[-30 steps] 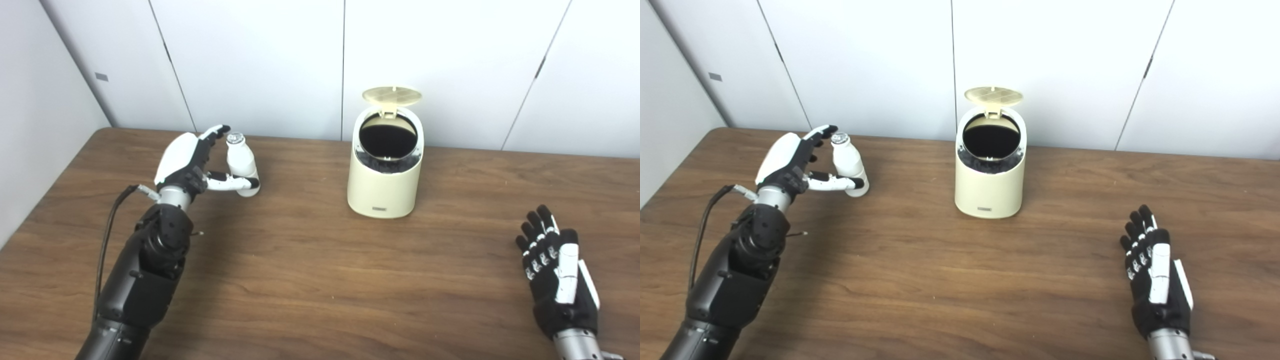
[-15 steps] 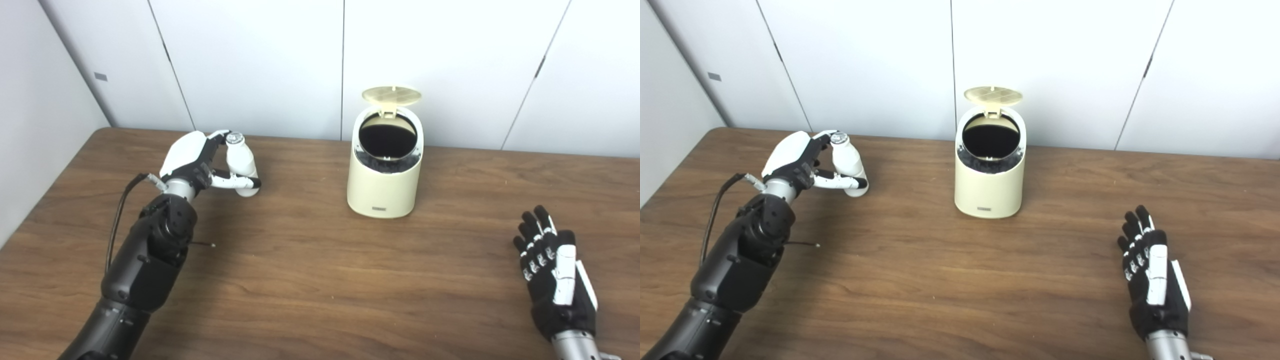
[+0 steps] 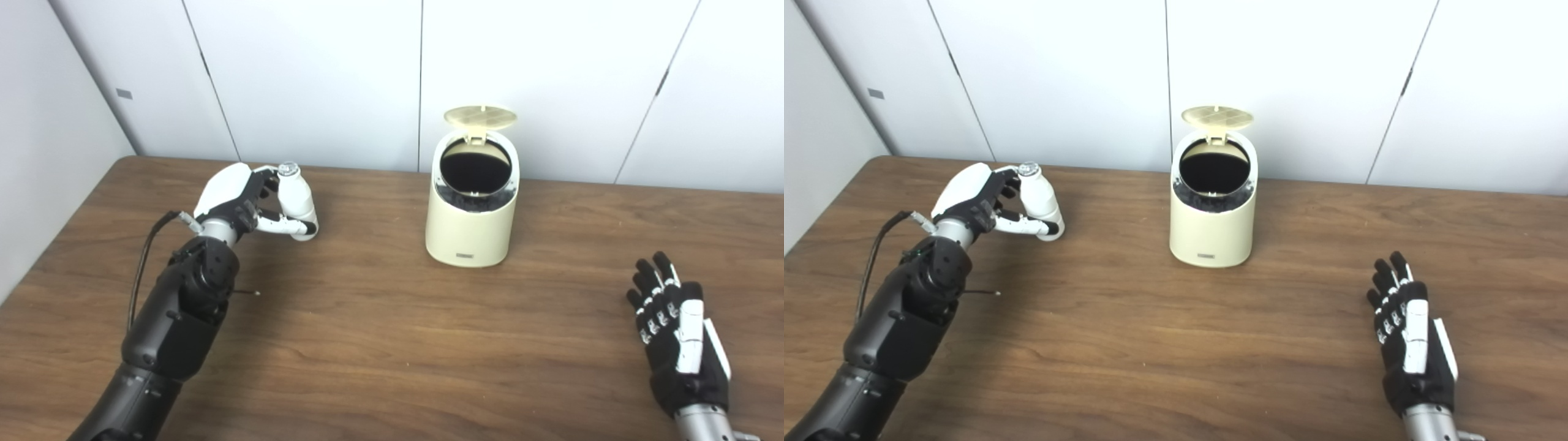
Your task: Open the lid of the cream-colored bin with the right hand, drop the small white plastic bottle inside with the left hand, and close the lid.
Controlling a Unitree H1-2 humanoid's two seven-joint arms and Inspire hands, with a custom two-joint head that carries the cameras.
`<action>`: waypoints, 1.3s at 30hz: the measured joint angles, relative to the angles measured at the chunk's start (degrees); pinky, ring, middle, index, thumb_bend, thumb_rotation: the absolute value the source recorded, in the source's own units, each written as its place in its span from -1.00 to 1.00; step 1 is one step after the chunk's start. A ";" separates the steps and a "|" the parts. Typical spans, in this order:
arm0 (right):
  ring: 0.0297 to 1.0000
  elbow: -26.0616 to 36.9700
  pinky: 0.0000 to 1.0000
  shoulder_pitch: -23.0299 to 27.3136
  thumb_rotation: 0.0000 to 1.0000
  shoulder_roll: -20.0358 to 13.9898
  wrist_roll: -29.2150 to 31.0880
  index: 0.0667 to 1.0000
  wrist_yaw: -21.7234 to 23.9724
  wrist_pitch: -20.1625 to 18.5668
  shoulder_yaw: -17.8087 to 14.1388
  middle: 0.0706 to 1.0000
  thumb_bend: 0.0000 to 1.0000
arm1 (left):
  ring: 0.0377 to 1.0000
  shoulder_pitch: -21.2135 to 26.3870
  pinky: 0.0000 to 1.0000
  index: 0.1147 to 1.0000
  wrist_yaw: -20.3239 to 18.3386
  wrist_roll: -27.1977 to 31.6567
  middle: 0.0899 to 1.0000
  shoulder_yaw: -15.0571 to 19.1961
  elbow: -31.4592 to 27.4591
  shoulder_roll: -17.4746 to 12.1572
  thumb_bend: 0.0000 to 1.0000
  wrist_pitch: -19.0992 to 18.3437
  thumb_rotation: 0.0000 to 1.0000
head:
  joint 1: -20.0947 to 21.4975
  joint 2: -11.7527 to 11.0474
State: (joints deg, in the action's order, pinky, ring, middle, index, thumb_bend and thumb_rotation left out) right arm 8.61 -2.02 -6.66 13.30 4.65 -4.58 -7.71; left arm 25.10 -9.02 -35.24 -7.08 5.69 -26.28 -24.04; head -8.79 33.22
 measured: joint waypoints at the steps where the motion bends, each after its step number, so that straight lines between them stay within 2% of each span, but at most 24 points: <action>1: 1.00 0.00 0.99 0.00 1.00 0.00 -0.03 1.00 -0.02 0.00 0.00 0.95 0.14 | 0.45 0.04 0.26 0.59 0.01 0.18 0.49 0.22 0.01 0.04 0.87 0.00 -0.37 | 0.17 0.00; 5: 1.00 0.00 0.99 0.00 1.00 -0.02 -0.24 1.00 -0.02 0.00 0.07 0.94 0.16 | 0.37 0.23 0.17 0.58 0.01 0.78 0.47 1.04 0.08 0.64 0.84 0.00 -0.40 | 0.18 0.09; 8: 0.99 0.00 0.98 0.00 1.00 -0.01 -0.27 0.99 -0.08 -0.02 0.04 0.93 0.16 | 0.25 0.23 0.06 0.42 0.44 2.79 0.40 2.49 0.14 1.80 0.79 0.24 -0.69 | -0.09 0.09; 9: 1.00 0.00 0.99 0.00 1.00 -0.01 -0.26 0.99 -0.08 -0.02 0.04 0.94 0.15 | 0.18 0.23 0.00 0.32 1.35 3.48 0.35 3.27 0.29 2.45 0.77 0.52 -0.85 | -0.09 0.09; 11: 1.00 0.01 0.98 0.00 1.00 0.00 -0.27 0.98 -0.07 -0.02 0.06 0.93 0.17 | 0.10 0.23 -0.06 0.19 3.98 5.06 0.22 4.95 0.91 3.92 0.73 1.99 -0.96 | 0.00 0.00; 12: 1.00 0.01 0.99 0.00 1.00 0.00 -0.27 0.98 -0.08 -0.02 0.05 0.93 0.17 | 0.05 0.26 -0.08 0.11 5.53 5.91 0.13 6.01 1.54 4.68 0.65 3.23 -0.98 | 0.00 0.00; 13: 1.00 0.01 1.00 0.01 1.00 0.00 -0.27 0.98 -0.08 -0.01 0.06 0.93 0.17 | 0.01 0.31 -0.09 -0.01 6.95 6.49 0.00 6.58 2.31 5.24 0.36 4.22 -0.99 | 0.00 0.00; 14: 1.00 0.01 1.00 0.01 1.00 0.00 -0.27 0.98 -0.07 -0.01 0.07 0.93 0.17 | -0.02 0.32 -0.11 -0.08 7.96 7.01 -0.05 6.98 2.94 5.67 0.20 5.26 -1.00 | 0.00 0.00; 16: 1.00 0.01 0.99 0.01 0.98 0.00 -0.31 0.97 -0.09 -0.01 0.04 0.91 0.17 | -0.12 0.31 -0.15 -0.15 10.24 7.30 -0.09 7.37 4.30 6.37 0.05 7.32 -1.00 | 0.18 -0.09; 19: 0.99 0.00 1.00 0.01 0.97 0.07 -0.30 0.97 -0.18 0.01 -0.04 0.90 0.13 | -0.14 0.32 -0.15 -0.20 12.03 8.06 -0.07 7.57 5.50 6.97 0.01 9.70 -1.00 | 0.09 -0.09; 25: 1.00 0.00 1.00 0.02 1.00 0.06 -0.15 0.98 -0.15 0.01 -0.28 0.90 0.13 | -0.15 0.32 -0.16 -0.22 13.39 8.42 -0.05 7.24 5.91 6.88 0.00 11.60 -1.00 | 0.09 0.09; 34: 0.97 0.00 0.98 0.09 1.00 0.05 -0.25 0.95 -0.24 0.01 -0.47 0.87 0.15 | -0.17 0.31 -0.18 -0.21 13.60 8.42 -0.05 7.01 5.85 6.89 0.00 11.71 -1.00 | 0.26 0.18; 36: 0.97 0.00 0.98 0.10 1.00 0.06 -0.26 0.96 -0.34 0.01 -0.52 0.87 0.16 | -0.18 0.04 -0.19 -0.20 13.67 8.44 -0.06 7.03 4.97 6.90 0.00 11.81 -1.00 | 1.05 0.18; 39: 0.98 0.03 0.99 0.09 1.00 0.07 -0.26 0.97 -0.55 -0.01 -0.56 0.88 0.16 | -0.18 -1.30 -0.20 -0.17 13.79 8.36 -0.09 7.04 -0.10 7.30 0.00 11.69 -1.00 | 1.84 0.35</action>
State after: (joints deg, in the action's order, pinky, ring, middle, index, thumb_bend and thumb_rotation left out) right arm 8.64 -1.93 -6.59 13.04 4.11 -4.59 -8.28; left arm 23.80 4.77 -26.88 -0.04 5.59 -18.98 -12.35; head -6.95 33.57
